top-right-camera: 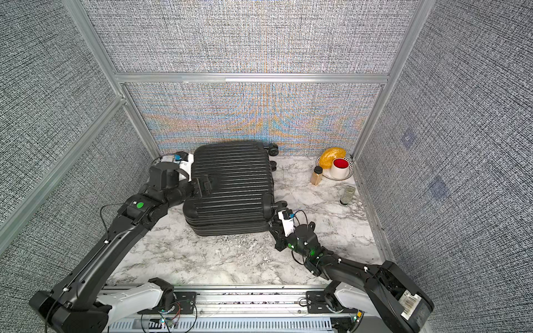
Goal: Open the suitcase zippers
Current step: Adjust the suitcase at the center of the board, then unzip the zipper on the suitcase.
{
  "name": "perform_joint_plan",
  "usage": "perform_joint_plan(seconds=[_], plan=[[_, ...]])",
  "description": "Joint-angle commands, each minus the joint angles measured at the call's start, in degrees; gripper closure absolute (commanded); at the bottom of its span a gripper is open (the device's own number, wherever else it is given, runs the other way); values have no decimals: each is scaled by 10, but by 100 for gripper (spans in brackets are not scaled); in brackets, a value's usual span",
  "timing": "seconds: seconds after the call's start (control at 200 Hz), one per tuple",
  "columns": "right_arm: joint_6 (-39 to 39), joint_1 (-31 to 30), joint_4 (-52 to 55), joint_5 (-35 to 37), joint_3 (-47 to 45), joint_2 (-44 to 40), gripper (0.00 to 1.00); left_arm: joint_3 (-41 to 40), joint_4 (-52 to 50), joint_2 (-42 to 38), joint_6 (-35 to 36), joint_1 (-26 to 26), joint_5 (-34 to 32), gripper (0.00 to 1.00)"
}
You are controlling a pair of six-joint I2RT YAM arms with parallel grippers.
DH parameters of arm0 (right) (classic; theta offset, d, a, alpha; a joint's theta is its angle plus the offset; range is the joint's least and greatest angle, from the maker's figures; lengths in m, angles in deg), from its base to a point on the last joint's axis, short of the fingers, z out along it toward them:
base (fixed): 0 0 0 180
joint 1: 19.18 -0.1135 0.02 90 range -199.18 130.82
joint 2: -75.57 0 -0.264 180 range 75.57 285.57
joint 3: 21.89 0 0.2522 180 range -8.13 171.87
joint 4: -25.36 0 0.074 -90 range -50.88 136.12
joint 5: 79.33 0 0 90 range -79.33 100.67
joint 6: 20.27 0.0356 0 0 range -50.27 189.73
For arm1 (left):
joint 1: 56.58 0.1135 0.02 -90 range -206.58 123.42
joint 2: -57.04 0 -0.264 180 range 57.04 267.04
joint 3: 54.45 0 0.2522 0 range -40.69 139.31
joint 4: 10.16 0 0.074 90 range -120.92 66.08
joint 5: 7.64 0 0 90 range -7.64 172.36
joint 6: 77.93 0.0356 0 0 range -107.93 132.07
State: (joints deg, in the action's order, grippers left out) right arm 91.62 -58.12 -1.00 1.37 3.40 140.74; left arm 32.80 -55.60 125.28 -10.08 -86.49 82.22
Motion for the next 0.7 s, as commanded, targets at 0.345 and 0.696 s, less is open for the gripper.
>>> perform_joint_plan(seconds=[0.345, 0.696], plan=[[-18, -9, -18, 28, -12, -17, 100, 288, -164, 293, 169, -240, -140, 8], [-16, -9, -13, 32, -16, -25, 100, 334, -206, 361, 192, -289, -191, 4]])
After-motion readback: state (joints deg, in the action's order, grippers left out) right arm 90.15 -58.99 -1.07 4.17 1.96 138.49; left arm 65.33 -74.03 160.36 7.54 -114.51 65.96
